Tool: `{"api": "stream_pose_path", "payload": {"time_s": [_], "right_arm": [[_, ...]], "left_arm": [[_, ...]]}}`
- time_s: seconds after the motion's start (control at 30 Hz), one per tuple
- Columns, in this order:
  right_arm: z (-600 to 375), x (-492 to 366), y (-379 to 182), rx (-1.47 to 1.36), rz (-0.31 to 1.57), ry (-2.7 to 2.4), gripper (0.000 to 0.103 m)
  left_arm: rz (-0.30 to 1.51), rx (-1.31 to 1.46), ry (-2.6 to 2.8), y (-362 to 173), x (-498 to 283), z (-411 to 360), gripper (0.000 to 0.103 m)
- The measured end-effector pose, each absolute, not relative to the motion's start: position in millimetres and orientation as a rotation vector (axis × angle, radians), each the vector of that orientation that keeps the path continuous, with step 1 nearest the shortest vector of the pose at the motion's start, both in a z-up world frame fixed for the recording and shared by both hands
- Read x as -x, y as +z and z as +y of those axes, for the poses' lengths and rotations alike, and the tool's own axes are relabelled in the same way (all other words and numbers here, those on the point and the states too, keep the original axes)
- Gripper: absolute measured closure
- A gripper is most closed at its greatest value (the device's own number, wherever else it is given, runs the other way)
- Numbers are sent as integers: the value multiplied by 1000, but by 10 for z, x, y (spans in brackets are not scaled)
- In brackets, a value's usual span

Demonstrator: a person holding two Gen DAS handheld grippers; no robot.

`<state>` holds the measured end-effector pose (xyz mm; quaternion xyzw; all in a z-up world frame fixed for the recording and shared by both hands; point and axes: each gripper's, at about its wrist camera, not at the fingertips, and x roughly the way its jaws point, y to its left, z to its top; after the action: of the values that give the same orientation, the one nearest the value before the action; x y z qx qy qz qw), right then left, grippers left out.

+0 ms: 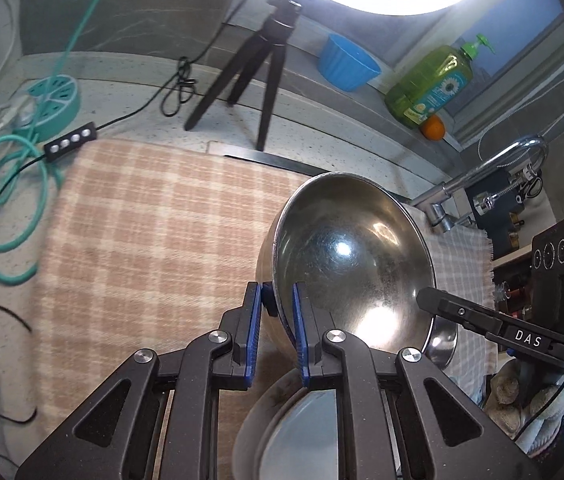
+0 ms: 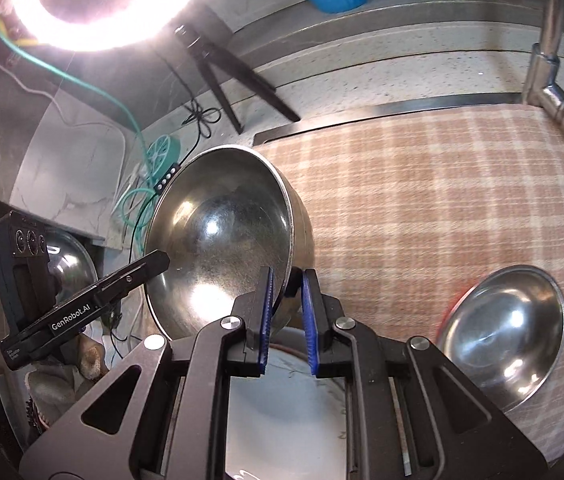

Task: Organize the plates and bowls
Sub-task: 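Lift the steel bowl with the left tool and carry it beside the plate stack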

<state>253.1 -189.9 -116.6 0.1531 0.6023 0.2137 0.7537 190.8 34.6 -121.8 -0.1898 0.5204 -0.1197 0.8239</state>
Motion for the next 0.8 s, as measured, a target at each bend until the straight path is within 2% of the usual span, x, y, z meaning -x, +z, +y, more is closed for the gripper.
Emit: {"api": "stream_pose_path", "payload": {"time_s": [0.8], "right_arm": [[-848,-2066,-1454,-252,1408,608,89]], "left_arm": [[1115,517,-102,-1439,-1173,1285,89]]}}
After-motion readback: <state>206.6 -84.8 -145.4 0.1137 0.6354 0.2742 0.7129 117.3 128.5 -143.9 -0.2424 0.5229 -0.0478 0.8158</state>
